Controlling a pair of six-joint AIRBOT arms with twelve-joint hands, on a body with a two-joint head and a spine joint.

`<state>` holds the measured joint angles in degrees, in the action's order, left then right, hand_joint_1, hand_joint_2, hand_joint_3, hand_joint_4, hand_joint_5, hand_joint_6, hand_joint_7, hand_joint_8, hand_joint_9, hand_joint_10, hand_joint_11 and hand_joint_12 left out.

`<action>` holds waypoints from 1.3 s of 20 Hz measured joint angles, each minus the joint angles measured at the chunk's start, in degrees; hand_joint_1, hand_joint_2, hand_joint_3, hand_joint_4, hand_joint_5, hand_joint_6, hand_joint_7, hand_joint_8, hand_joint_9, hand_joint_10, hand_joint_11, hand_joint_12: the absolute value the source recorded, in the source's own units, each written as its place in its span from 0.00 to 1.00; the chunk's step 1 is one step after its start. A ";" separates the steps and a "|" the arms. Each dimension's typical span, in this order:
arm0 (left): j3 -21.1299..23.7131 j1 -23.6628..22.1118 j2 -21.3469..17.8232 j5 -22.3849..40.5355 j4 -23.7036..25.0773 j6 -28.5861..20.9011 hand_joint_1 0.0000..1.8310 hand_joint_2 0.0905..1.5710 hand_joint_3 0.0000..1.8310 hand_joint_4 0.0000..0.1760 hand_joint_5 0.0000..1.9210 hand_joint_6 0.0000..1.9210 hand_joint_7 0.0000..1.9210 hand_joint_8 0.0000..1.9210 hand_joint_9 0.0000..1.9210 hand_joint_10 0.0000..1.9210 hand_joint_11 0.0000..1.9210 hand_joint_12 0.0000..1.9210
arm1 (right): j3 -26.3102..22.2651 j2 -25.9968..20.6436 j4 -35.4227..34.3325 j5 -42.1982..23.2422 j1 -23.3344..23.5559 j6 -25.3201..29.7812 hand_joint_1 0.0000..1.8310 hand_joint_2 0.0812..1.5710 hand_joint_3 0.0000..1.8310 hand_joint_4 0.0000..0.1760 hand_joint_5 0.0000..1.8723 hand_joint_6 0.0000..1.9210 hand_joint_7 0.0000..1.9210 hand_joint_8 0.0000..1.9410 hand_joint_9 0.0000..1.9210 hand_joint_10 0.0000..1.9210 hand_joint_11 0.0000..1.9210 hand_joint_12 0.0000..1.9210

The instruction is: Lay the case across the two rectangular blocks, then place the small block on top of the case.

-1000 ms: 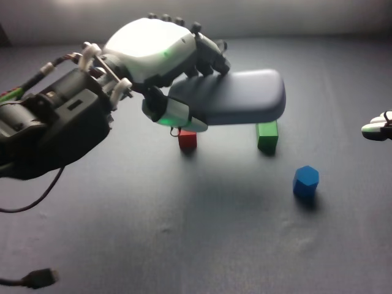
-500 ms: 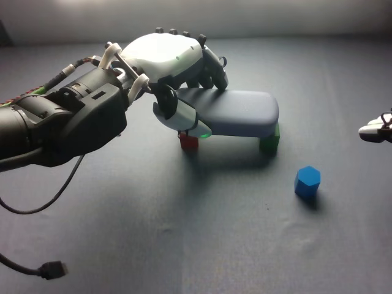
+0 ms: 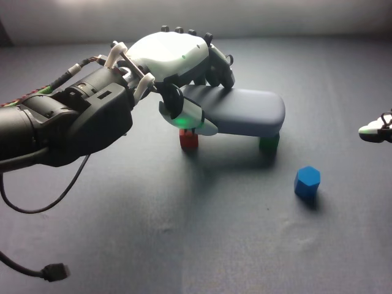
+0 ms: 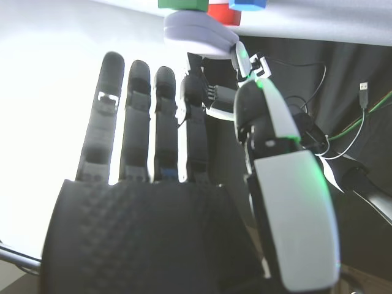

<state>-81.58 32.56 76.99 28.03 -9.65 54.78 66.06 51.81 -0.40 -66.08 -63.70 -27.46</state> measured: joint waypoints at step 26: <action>21.27 21.27 -19.89 36.74 -2.25 -9.68 0.51 0.57 0.00 0.04 0.20 0.00 0.22 0.00 0.24 0.00 0.03 0.59 | 8.04 6.82 22.97 17.73 17.70 7.50 0.49 0.68 0.00 0.19 0.25 0.00 0.26 0.00 0.27 0.01 0.10 0.50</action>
<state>-60.31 53.82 57.10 64.77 -11.90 45.10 74.11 58.63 22.57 -48.36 -46.00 -19.97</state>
